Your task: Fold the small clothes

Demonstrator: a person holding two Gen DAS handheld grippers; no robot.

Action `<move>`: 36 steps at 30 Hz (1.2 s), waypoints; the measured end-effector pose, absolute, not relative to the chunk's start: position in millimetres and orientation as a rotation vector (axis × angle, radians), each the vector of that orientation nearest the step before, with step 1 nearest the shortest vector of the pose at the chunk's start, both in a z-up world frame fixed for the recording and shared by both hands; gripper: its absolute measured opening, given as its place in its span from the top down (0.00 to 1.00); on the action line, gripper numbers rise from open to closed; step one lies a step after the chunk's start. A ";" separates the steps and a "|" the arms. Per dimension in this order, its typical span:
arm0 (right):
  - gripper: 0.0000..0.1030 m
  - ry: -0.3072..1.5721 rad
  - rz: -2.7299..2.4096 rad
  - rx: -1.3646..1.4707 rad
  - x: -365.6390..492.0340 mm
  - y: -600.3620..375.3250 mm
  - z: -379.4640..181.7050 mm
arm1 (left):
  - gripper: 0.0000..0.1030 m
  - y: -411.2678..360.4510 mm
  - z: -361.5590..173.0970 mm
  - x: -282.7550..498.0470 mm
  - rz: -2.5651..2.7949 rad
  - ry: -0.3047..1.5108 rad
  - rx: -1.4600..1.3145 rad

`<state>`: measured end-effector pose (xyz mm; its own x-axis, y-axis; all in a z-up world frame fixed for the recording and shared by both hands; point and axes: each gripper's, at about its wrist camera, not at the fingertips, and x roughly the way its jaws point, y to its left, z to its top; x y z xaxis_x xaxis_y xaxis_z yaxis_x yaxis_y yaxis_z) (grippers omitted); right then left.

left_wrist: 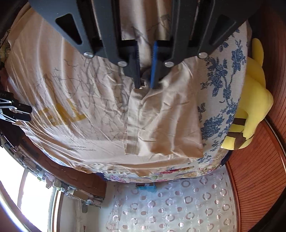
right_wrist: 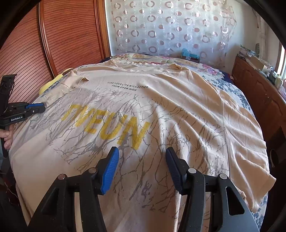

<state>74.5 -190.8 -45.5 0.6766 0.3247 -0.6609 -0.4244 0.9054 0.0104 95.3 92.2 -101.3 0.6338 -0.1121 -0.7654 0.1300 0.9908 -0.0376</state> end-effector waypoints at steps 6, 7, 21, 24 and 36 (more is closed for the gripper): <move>0.45 0.710 0.420 -0.128 79.7 -196.7 -45.7 | 0.94 88.7 -75.8 81.9 -0.173 0.813 -0.017; 0.45 0.711 0.419 -0.129 80.0 -196.7 -45.7 | 0.94 84.7 -70.5 79.8 -0.182 0.805 -0.014; 0.45 0.711 0.414 -0.129 78.8 -196.9 -45.8 | 0.56 53.1 -61.4 80.8 -0.231 0.811 0.042; 0.45 0.711 0.412 -0.128 78.9 -196.9 -45.9 | 0.52 49.7 -63.1 83.0 -0.238 0.824 0.045; 0.45 0.674 0.390 -0.110 71.5 -220.1 -38.0 | 0.35 15.2 -95.7 101.4 -0.309 0.903 0.062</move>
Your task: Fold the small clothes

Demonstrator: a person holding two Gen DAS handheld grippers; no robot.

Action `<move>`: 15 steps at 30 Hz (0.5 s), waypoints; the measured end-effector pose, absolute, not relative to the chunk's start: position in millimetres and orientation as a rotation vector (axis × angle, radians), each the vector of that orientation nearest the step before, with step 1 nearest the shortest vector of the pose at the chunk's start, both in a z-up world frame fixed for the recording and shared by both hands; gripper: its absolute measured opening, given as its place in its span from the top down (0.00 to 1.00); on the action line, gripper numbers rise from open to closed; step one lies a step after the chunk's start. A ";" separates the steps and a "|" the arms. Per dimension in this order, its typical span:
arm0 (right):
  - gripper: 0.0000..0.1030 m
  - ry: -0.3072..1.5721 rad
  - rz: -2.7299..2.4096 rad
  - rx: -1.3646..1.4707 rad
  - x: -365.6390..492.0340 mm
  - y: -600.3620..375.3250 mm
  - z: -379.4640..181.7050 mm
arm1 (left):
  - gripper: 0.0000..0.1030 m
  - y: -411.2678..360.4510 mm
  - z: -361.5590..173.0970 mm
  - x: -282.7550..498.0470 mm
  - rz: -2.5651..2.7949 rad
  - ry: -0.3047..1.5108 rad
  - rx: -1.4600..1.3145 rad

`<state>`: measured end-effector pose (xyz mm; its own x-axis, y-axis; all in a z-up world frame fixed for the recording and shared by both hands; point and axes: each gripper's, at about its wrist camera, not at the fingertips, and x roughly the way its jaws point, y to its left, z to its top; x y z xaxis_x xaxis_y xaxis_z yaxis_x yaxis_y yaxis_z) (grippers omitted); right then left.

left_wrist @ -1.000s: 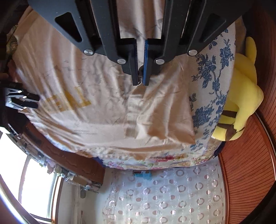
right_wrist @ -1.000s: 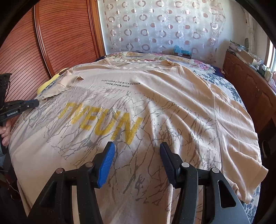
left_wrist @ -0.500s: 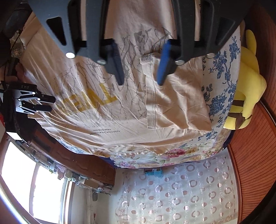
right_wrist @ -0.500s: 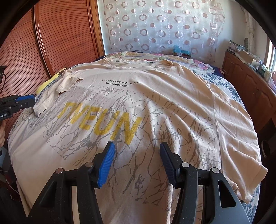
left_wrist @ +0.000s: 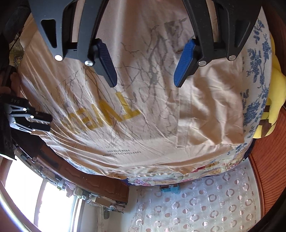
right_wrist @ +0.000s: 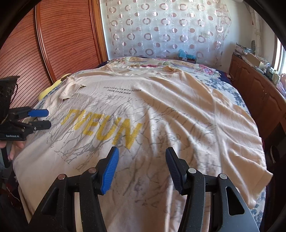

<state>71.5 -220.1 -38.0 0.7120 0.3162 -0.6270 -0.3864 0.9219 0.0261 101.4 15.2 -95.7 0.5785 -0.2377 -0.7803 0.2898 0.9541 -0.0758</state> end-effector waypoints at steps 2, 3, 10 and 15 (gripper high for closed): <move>0.45 0.661 0.356 -0.099 68.7 -237.0 -34.6 | 0.33 10.9 -97.8 102.7 -0.313 0.906 0.063; 0.45 0.657 0.338 -0.092 66.7 -245.7 -33.1 | 0.32 8.8 -98.7 103.6 -0.315 0.908 0.063; 0.46 0.647 0.175 -0.022 70.3 -328.7 -29.1 | 0.31 0.5 -99.4 113.7 -0.289 0.912 0.077; 0.46 0.667 0.093 0.017 75.4 -371.4 -33.1 | 0.31 -2.4 -101.2 121.2 -0.248 0.906 0.093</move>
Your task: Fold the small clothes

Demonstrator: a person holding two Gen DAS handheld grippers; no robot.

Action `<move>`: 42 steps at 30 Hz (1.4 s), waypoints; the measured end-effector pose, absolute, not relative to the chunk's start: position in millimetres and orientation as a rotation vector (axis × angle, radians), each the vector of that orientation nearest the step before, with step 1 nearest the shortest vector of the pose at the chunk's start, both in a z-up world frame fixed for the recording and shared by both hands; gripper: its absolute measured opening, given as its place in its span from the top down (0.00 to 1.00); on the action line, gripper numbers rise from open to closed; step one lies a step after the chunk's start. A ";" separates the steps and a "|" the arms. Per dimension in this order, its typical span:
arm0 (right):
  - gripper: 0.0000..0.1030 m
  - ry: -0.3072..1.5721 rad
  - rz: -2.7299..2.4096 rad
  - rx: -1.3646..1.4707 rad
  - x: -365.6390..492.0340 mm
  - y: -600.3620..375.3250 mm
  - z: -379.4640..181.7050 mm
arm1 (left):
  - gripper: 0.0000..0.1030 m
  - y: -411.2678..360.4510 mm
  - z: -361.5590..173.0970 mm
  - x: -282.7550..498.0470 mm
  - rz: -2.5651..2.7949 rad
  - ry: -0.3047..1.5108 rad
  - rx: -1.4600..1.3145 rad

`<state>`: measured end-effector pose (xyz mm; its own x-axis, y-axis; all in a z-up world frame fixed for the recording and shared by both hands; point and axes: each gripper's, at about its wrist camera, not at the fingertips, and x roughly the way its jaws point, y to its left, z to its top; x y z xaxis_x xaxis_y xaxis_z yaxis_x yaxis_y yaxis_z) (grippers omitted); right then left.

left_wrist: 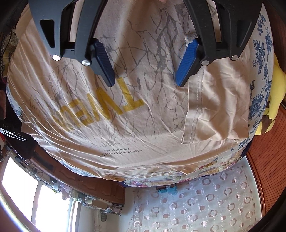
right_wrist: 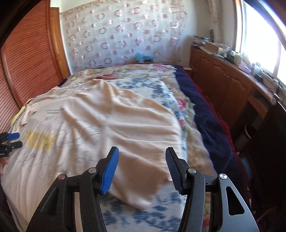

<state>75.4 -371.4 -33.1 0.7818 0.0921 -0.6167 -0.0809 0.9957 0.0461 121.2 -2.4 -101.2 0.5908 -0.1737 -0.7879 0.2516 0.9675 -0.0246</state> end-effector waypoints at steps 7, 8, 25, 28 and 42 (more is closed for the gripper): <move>0.46 0.730 0.076 0.079 86.5 -396.4 -43.7 | 0.25 -3.5 -102.3 125.1 -0.237 0.904 0.097; 0.46 0.743 0.084 0.090 89.1 -398.8 -45.7 | 0.23 -4.5 -102.8 126.0 -0.243 0.906 0.098; 0.90 0.756 0.100 0.053 109.6 -412.1 -39.3 | 0.19 -7.9 -103.9 129.4 -0.252 0.910 0.109; 0.96 0.723 0.121 0.054 109.4 -412.2 -30.6 | 0.19 -8.2 -103.9 129.4 -0.252 0.910 0.109; 0.96 0.548 0.384 -0.064 94.8 -310.9 34.5 | 0.18 7.1 -83.3 115.6 -0.180 0.809 0.068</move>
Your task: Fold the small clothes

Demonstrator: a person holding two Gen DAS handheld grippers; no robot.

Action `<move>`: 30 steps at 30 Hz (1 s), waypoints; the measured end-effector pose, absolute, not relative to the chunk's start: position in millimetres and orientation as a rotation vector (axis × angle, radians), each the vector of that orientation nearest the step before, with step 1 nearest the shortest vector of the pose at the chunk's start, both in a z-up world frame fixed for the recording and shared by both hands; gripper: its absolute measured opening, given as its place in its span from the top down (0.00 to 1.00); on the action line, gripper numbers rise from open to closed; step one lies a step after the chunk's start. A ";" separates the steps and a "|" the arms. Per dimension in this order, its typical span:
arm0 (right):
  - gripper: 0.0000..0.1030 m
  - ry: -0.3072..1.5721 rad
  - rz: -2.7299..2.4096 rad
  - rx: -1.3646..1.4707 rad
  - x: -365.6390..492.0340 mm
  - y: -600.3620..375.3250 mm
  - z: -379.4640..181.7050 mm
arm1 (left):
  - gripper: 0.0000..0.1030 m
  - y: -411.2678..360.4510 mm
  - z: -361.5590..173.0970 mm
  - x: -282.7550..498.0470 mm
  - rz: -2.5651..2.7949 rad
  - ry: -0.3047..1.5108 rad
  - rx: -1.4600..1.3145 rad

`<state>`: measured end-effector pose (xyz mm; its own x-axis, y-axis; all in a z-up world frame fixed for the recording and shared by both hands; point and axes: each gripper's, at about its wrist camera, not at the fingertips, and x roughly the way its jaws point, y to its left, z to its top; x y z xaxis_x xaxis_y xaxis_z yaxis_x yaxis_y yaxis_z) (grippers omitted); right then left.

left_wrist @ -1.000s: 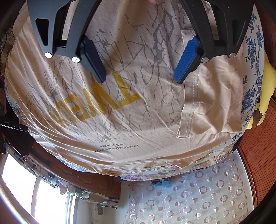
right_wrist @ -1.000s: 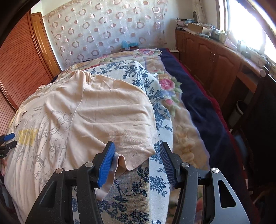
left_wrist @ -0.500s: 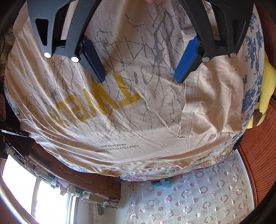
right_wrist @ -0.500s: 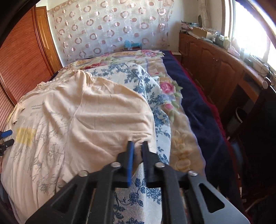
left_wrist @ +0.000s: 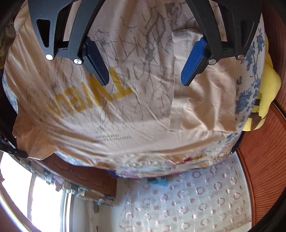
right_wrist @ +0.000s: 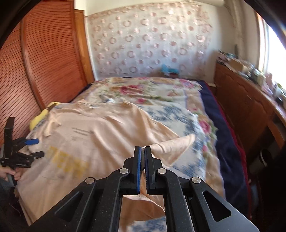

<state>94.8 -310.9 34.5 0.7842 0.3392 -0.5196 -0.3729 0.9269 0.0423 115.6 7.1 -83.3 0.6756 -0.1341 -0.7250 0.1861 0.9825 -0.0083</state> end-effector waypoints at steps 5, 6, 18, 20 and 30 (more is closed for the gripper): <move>0.77 0.521 0.493 -0.128 82.1 -259.8 36.5 | 0.18 15.0 -63.5 101.0 -0.187 0.729 0.016; 0.68 0.521 0.492 -0.138 80.9 -257.3 34.3 | 0.18 14.2 -61.0 99.0 -0.188 0.719 0.020; 0.58 0.639 0.450 -0.076 115.1 -270.6 11.2 | 0.18 6.1 -51.4 90.4 -0.204 0.674 -0.002; 0.58 0.681 0.458 -0.076 126.6 -261.0 5.1 | 0.18 6.8 -51.6 90.4 -0.196 0.676 -0.006; 0.58 0.787 0.391 -0.127 177.9 -232.8 -21.0 | 0.18 20.4 -46.5 83.8 -0.131 0.642 -0.016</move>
